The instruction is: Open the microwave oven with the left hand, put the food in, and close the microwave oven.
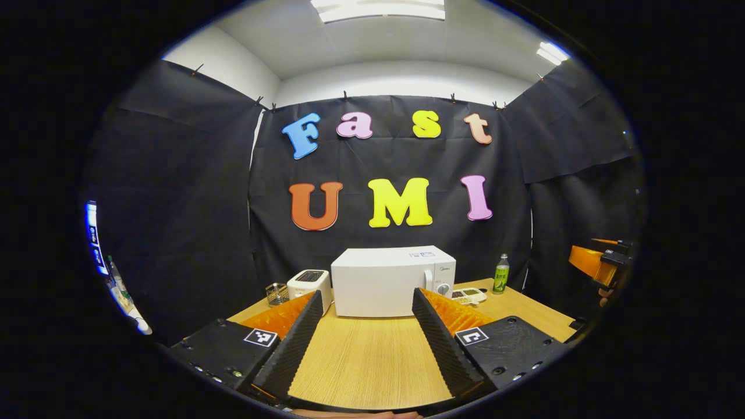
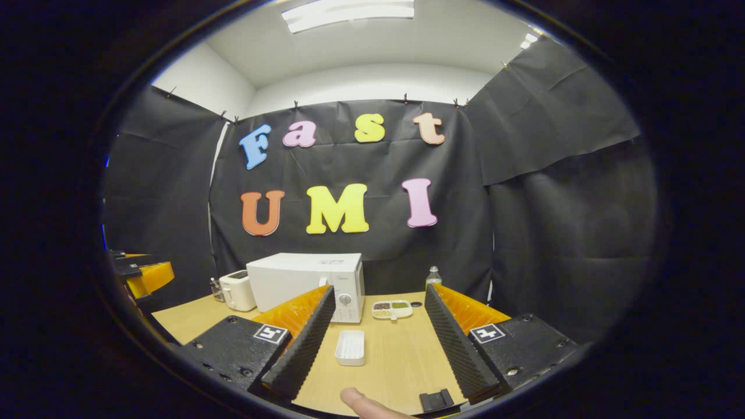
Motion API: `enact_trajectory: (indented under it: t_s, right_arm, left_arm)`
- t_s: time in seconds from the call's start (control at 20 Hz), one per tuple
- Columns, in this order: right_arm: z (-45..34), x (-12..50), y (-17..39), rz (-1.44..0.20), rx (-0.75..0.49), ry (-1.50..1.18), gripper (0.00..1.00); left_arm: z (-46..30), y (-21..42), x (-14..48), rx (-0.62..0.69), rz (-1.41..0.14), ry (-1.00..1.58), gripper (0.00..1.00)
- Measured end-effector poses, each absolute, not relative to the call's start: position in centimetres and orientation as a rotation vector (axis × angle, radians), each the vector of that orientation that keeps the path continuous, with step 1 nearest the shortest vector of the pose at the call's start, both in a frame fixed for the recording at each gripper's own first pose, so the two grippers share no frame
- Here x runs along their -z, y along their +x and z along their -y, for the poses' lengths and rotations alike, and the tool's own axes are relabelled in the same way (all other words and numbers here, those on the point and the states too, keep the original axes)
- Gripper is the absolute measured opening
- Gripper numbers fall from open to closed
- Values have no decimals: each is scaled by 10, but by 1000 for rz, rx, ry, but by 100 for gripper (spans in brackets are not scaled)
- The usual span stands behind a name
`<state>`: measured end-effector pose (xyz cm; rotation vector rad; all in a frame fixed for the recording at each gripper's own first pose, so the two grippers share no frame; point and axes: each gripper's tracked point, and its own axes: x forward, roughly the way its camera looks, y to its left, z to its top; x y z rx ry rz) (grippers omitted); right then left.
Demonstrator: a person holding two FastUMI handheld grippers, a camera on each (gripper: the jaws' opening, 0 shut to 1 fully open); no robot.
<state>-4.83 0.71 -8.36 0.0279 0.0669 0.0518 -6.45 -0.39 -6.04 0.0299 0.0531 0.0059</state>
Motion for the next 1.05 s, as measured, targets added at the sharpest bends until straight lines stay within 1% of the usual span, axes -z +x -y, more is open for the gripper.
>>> enact_trajectory:
  t_s: [0.35, 0.5, 0.7, 1.05]
  right_arm:
    - [-11, 88, -46, -72, -62, 17, 98]
    - [-21, 75, -54, -31, -104, 3, 98]
    - [-21, 65, -60, 7, -94, -42, 98]
    - [-31, 61, -58, -2, -94, -56, 99]
  left_arm:
    - [4, -63, 68, 1, -77, 20, 95]
    - [-2, -64, 64, -9, -69, 21, 95]
    - [-2, -66, 59, -7, -62, 21, 95]
    - [3, -66, 60, 10, -73, 21, 95]
